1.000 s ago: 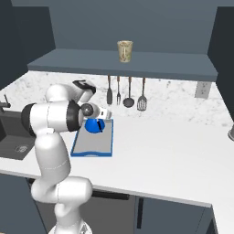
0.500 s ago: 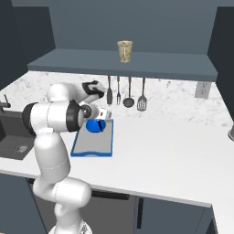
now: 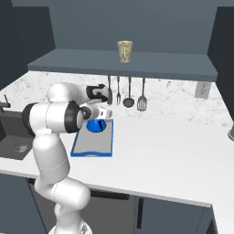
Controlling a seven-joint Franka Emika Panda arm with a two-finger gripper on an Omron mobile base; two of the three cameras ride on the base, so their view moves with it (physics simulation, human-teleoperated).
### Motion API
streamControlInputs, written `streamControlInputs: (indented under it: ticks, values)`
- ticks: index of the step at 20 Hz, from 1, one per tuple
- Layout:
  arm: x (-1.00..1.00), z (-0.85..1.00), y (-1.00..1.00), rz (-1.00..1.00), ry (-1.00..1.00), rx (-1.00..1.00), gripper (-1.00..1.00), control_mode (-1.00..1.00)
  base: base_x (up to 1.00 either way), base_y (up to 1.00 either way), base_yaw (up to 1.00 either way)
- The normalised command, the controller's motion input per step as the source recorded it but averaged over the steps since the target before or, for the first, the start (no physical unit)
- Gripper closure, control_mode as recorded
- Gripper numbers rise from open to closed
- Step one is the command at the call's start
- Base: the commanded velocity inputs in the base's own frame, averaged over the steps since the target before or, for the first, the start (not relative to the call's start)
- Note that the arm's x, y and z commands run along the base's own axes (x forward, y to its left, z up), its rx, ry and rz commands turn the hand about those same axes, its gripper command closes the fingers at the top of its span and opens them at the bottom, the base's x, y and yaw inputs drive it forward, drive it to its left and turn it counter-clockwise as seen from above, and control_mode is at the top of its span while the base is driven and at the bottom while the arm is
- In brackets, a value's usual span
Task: Pick the kettle from the counter and place it on the tray. Then pick the mug from the cabinet and place it on the tray. Then close the cabinet doors.
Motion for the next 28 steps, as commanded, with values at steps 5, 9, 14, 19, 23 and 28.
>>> streamControlInputs:
  ticks: [5,9,14,19,23,28]
  values:
    - [-0.07,0.33,0.0,0.0,0.0,-0.14,-1.0,-1.0,0.0,0.0,0.0]
    - [-0.25,0.29,-0.01,0.0,0.0,-0.17,-1.0,-1.0,0.0,0.0,0.0]
    - [-0.41,0.04,-0.01,0.0,0.0,-0.14,-1.0,-1.0,0.0,0.0,0.0]
    - [-0.54,0.02,-0.01,0.0,0.0,-0.11,-1.0,-1.0,0.0,0.0,0.0]
    - [-0.51,0.28,-0.22,0.01,0.0,0.0,-1.0,-1.0,0.0,0.0,0.0]
    - [-0.17,0.62,-0.28,0.0,0.02,0.06,-1.0,-1.0,0.0,0.0,0.0]
